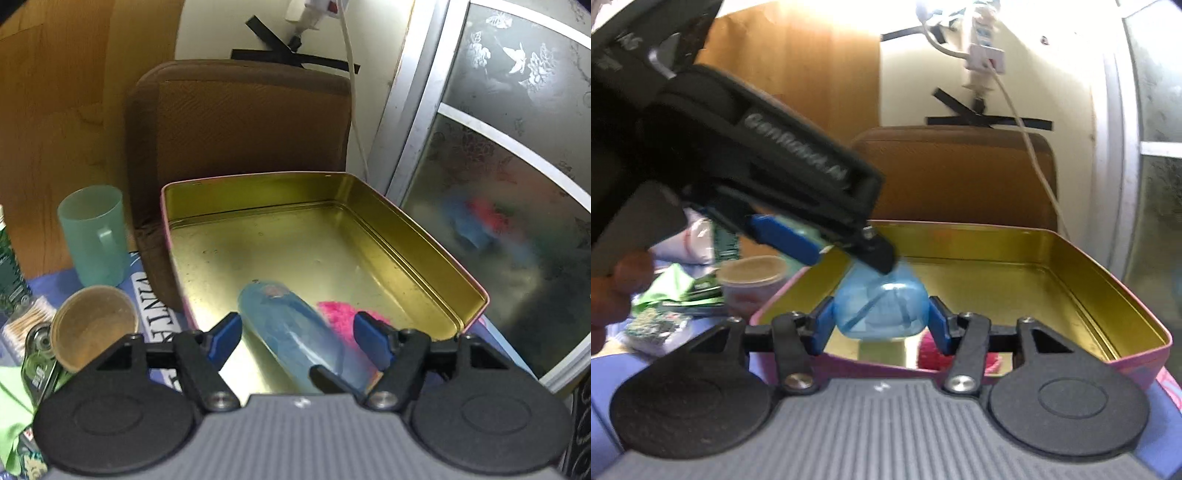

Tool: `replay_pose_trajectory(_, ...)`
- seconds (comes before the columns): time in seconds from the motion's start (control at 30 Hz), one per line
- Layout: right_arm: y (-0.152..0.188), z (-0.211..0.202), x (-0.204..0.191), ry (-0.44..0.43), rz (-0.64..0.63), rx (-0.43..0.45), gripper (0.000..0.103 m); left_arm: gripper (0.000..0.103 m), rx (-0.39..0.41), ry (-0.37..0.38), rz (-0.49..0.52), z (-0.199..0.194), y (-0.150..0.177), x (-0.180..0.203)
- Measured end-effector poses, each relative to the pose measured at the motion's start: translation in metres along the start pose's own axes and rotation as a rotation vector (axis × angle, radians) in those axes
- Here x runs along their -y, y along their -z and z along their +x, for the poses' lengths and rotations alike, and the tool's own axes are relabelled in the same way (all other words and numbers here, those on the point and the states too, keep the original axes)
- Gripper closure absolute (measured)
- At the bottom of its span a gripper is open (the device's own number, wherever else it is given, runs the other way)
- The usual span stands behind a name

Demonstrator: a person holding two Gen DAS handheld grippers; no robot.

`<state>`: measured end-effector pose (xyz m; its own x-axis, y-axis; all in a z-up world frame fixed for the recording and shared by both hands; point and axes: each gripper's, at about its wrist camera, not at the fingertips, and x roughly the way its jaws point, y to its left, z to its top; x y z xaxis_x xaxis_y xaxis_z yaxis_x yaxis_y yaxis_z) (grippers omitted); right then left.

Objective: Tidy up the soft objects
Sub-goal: 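Grasp the green-and-white soap package with the left tool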

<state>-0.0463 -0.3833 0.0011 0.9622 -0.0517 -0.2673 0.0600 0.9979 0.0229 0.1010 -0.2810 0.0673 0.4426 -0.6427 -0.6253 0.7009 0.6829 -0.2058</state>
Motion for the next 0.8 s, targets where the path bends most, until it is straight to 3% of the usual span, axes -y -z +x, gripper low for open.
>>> replay_pose_trajectory(0.17, 0.002, -0.017, 0.000, -0.019, 0.045, 0.047, 0.047, 0.032, 0.064, -0.013, -0.050, -0.038, 0.019, -0.021)
replay_pose_trajectory(0.33, 0.000, -0.030, -0.009, -0.098, 0.109, 0.070, 0.047, 0.028, 0.159, -0.051, -0.116, -0.091, 0.051, -0.055)
replay_pose_trajectory(0.5, -0.001, -0.034, -0.049, -0.199, 0.059, 0.014, 0.047, 0.027, 0.210, -0.142, -0.163, -0.138, 0.089, -0.095)
replay_pose_trajectory(0.8, 0.012, -0.008, -0.126, -0.323, -0.044, -0.149, 0.046, 0.024, 0.224, -0.337, -0.262, -0.201, 0.149, -0.172)
